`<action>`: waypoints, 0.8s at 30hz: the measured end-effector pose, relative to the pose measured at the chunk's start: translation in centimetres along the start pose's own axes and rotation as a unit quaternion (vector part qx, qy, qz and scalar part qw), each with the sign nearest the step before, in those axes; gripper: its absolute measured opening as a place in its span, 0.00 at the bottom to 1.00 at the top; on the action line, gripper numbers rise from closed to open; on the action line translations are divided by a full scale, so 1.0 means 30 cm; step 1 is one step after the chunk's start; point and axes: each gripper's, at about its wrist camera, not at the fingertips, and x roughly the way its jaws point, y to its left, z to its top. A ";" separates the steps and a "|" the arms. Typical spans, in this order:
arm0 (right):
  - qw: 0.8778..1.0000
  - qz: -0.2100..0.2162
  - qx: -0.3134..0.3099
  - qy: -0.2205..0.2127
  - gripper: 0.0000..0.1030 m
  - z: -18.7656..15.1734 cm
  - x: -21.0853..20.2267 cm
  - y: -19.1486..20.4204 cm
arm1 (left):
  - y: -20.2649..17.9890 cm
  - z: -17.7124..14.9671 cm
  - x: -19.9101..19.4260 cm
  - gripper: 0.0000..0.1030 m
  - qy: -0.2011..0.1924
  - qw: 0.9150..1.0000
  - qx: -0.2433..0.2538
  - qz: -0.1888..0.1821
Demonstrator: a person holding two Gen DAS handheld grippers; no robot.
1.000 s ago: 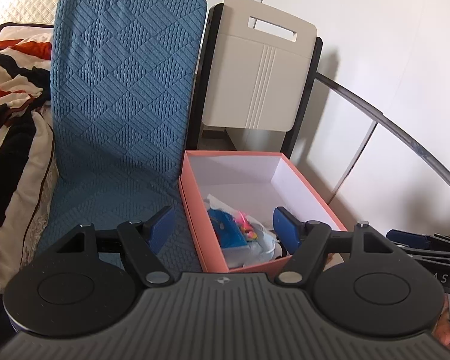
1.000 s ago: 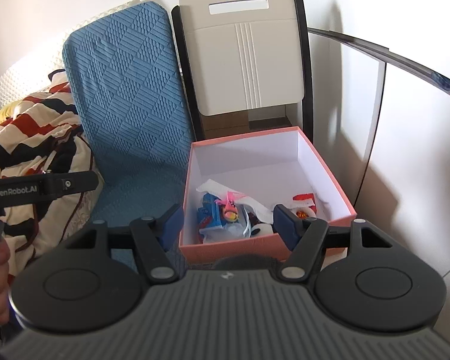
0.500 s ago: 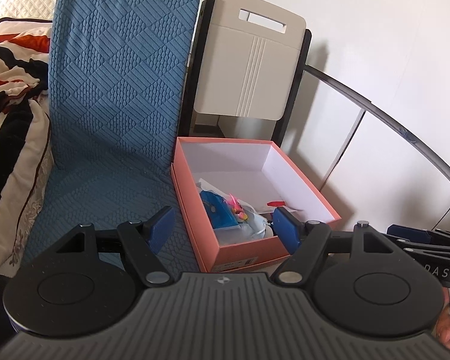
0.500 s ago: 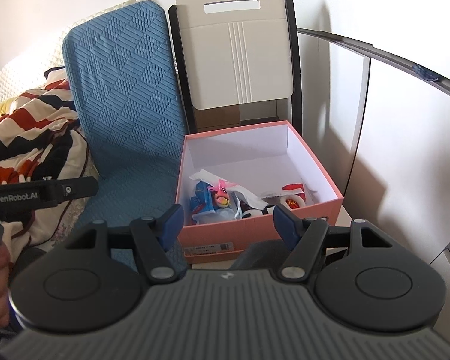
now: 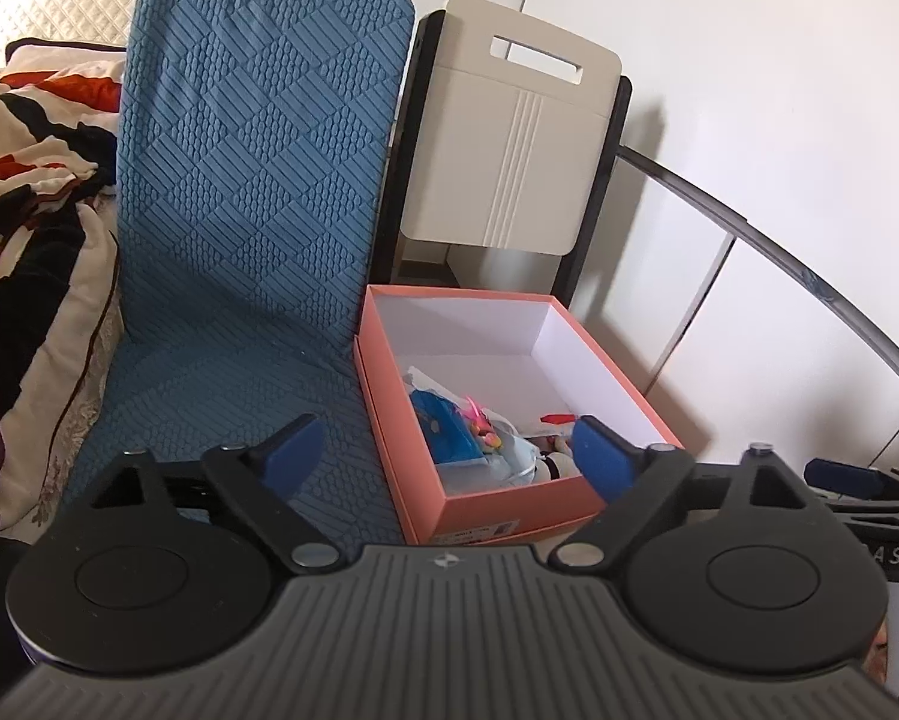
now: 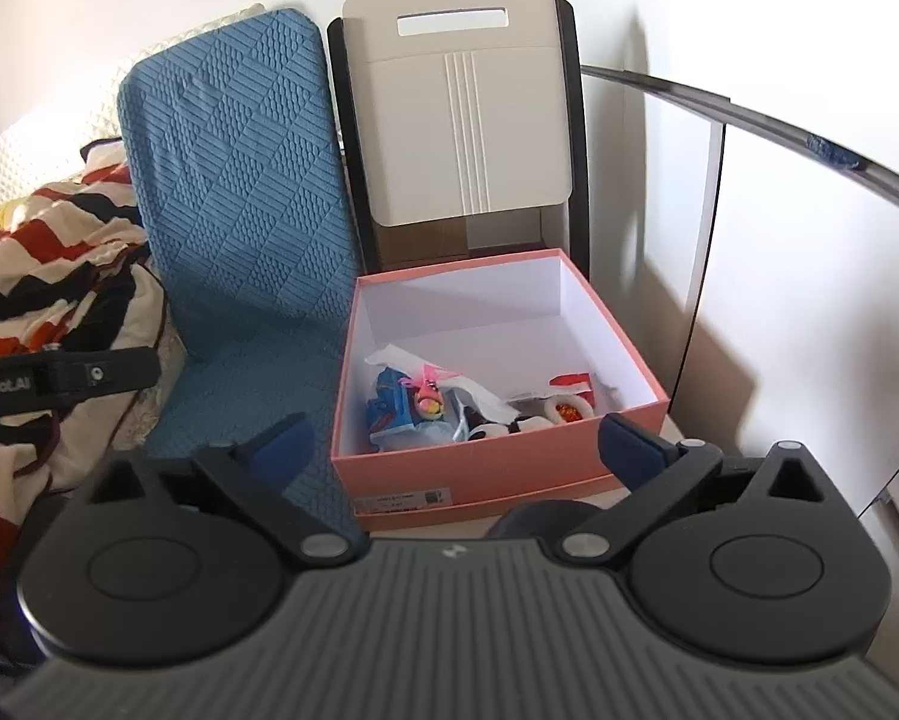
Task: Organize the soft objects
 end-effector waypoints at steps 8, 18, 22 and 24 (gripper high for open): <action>1.000 0.005 0.006 0.002 1.00 0.006 0.004 0.003 | -0.015 -0.001 -0.005 0.98 0.006 1.000 0.020 0.009; 1.000 0.003 0.015 0.004 1.00 0.009 -0.006 -0.011 | -0.018 0.005 -0.009 1.00 0.013 0.999 0.027 0.025; 1.000 -0.002 0.016 0.000 1.00 0.012 -0.012 -0.016 | -0.016 0.004 -0.009 1.00 0.014 0.999 0.025 0.028; 1.000 -0.003 0.015 -0.002 1.00 0.013 -0.015 -0.017 | -0.018 0.005 -0.010 1.00 0.015 0.999 0.025 0.029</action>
